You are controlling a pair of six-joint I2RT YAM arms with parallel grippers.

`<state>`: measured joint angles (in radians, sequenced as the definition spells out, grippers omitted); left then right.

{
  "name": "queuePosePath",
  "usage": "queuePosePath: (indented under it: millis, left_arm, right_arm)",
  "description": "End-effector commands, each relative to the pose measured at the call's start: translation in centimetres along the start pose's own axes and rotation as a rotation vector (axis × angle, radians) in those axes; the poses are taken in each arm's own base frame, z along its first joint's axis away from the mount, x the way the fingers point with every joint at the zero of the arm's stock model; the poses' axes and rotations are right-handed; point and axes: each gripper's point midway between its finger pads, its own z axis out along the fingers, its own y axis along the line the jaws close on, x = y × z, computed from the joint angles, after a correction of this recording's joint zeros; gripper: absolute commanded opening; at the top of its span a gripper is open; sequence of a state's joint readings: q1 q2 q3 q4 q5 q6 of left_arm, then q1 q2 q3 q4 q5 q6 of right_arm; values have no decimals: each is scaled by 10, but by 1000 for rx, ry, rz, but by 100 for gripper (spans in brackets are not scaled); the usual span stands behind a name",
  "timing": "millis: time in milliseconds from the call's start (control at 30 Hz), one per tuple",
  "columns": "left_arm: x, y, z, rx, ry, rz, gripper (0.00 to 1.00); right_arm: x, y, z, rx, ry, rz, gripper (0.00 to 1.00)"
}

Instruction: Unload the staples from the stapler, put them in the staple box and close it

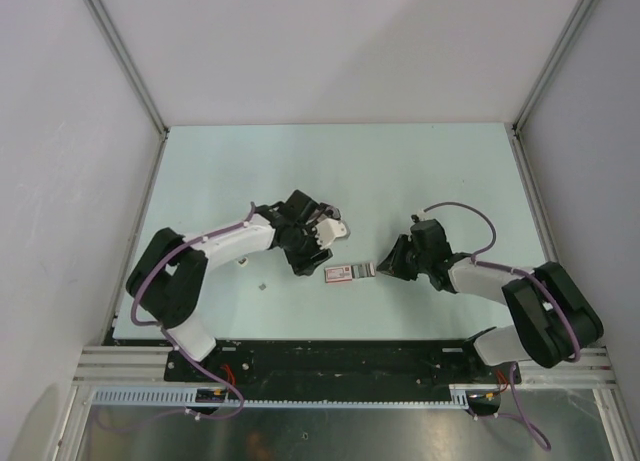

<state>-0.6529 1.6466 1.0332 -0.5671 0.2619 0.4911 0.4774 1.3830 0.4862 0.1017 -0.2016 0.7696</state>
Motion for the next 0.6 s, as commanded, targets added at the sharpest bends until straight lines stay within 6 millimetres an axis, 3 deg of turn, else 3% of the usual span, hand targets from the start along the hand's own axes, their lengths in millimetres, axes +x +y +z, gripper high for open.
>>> queuePosePath:
  millis: [0,567]
  left_arm:
    - [-15,6,8,-42,-17,75,61]
    - [-21,-5,24,-36,6,112,61]
  right_arm:
    - [4,17,4,-123,31,54,22]
    - [11,11,11,-122,49,88,21]
